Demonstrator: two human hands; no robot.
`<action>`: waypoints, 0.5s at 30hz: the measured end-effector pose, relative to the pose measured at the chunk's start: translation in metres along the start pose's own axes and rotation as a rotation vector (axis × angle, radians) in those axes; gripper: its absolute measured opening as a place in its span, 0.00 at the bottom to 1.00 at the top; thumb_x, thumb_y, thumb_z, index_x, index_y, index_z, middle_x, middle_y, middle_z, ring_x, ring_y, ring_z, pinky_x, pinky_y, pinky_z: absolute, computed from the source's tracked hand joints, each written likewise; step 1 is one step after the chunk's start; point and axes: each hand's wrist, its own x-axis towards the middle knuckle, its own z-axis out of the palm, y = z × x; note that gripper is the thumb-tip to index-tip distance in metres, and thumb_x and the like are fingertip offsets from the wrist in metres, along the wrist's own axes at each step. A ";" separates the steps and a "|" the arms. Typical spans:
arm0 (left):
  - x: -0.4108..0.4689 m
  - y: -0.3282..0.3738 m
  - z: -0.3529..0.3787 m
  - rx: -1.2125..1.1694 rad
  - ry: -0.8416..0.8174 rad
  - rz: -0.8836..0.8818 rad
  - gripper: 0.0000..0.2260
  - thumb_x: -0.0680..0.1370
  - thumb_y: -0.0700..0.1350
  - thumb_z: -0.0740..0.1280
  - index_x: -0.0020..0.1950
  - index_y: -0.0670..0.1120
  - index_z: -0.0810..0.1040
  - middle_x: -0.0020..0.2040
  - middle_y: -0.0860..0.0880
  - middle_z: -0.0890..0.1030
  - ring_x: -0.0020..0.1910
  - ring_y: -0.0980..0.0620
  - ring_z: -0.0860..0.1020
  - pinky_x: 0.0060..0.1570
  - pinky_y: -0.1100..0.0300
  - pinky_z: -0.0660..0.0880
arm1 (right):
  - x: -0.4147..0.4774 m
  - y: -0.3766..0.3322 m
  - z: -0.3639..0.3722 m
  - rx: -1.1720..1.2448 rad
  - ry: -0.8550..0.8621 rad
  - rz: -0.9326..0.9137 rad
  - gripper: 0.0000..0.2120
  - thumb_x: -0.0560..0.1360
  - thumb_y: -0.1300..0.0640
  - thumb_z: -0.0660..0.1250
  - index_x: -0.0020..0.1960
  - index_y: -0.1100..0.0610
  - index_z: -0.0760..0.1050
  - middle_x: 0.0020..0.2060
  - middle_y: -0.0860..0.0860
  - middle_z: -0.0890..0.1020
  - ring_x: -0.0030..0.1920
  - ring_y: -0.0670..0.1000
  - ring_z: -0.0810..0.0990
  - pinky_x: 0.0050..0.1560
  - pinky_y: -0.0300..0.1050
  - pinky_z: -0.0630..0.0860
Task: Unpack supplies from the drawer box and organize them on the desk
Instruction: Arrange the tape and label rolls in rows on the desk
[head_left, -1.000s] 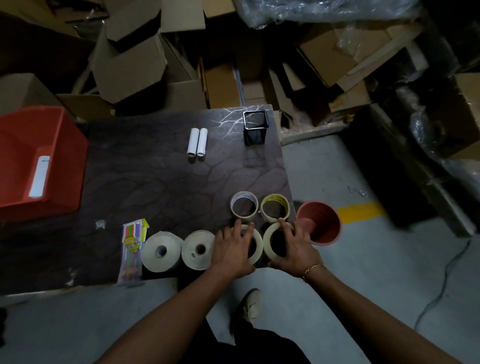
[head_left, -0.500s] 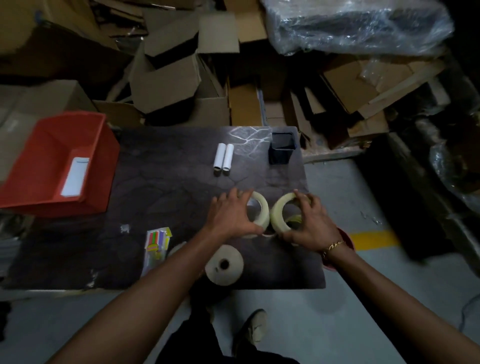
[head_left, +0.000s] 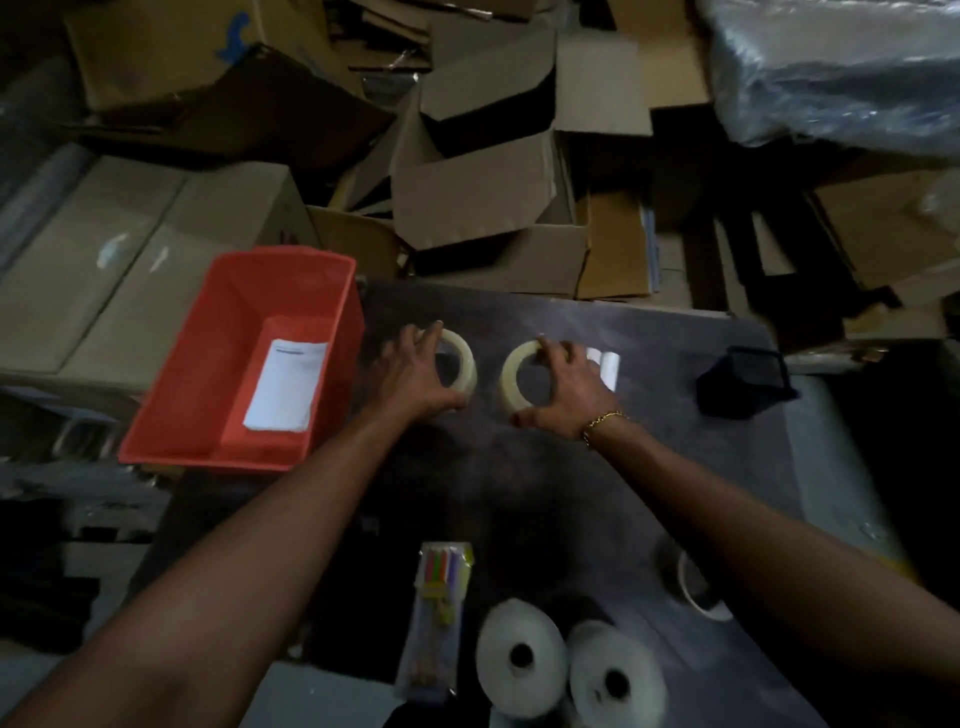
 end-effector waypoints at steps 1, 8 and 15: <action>0.014 -0.012 0.001 0.003 -0.007 -0.006 0.51 0.60 0.63 0.73 0.77 0.55 0.52 0.73 0.44 0.59 0.68 0.37 0.65 0.65 0.45 0.68 | 0.017 -0.008 0.007 0.007 -0.009 0.010 0.57 0.57 0.37 0.76 0.77 0.45 0.48 0.72 0.54 0.60 0.70 0.60 0.63 0.64 0.59 0.73; 0.084 -0.059 0.015 0.034 -0.094 0.009 0.51 0.63 0.61 0.74 0.78 0.53 0.50 0.74 0.43 0.58 0.68 0.37 0.65 0.62 0.46 0.69 | 0.100 -0.045 0.046 -0.046 -0.048 0.092 0.56 0.62 0.41 0.77 0.78 0.46 0.44 0.76 0.56 0.52 0.73 0.64 0.57 0.68 0.63 0.68; 0.112 -0.069 0.030 0.093 -0.135 0.006 0.52 0.63 0.61 0.75 0.79 0.53 0.47 0.77 0.42 0.55 0.72 0.37 0.61 0.65 0.44 0.66 | 0.131 -0.057 0.068 -0.058 -0.092 0.138 0.59 0.60 0.40 0.78 0.78 0.46 0.43 0.77 0.55 0.51 0.74 0.64 0.55 0.67 0.64 0.69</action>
